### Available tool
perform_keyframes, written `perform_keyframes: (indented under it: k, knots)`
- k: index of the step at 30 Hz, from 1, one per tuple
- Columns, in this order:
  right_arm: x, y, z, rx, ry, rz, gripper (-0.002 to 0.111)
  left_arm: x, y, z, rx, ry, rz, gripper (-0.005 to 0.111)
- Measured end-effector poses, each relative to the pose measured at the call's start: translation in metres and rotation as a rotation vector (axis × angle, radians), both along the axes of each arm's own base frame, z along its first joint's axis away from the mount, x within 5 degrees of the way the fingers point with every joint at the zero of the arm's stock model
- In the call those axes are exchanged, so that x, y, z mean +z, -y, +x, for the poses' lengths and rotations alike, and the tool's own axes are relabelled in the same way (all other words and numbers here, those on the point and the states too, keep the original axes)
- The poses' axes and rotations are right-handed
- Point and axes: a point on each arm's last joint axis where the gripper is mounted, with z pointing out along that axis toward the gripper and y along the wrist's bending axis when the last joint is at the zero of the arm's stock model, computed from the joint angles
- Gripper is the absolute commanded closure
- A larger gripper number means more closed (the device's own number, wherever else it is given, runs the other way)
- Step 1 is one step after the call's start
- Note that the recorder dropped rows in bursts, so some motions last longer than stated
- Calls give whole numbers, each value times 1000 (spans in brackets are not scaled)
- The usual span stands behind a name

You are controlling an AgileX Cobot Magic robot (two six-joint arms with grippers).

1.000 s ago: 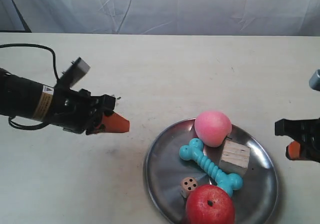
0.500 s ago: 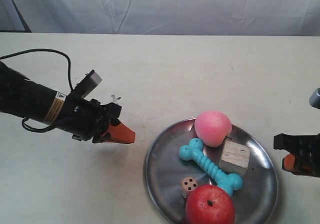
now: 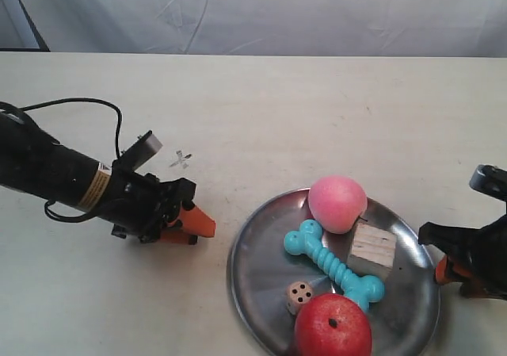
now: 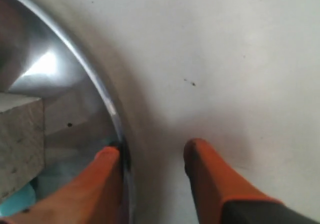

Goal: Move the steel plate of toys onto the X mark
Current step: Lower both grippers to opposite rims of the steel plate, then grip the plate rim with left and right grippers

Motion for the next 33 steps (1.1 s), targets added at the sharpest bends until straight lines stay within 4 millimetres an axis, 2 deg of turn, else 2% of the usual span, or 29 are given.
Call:
perform_keyframes:
  k: [8, 14, 23, 33]
  knots:
    - [-8, 0, 4, -42, -10, 8, 66, -10, 24, -7, -59, -35, -13, 69]
    - [-10, 0, 7, -51, -8, 21, 66, -10, 39, -7, -98, -20, -19, 69]
    - [-10, -1, 7, -53, -4, 24, 66, -9, 41, -8, -111, -21, -26, 69]
    - [4, -5, -3, -1, -14, 53, 66, -8, 41, -14, -162, -50, -37, 69]
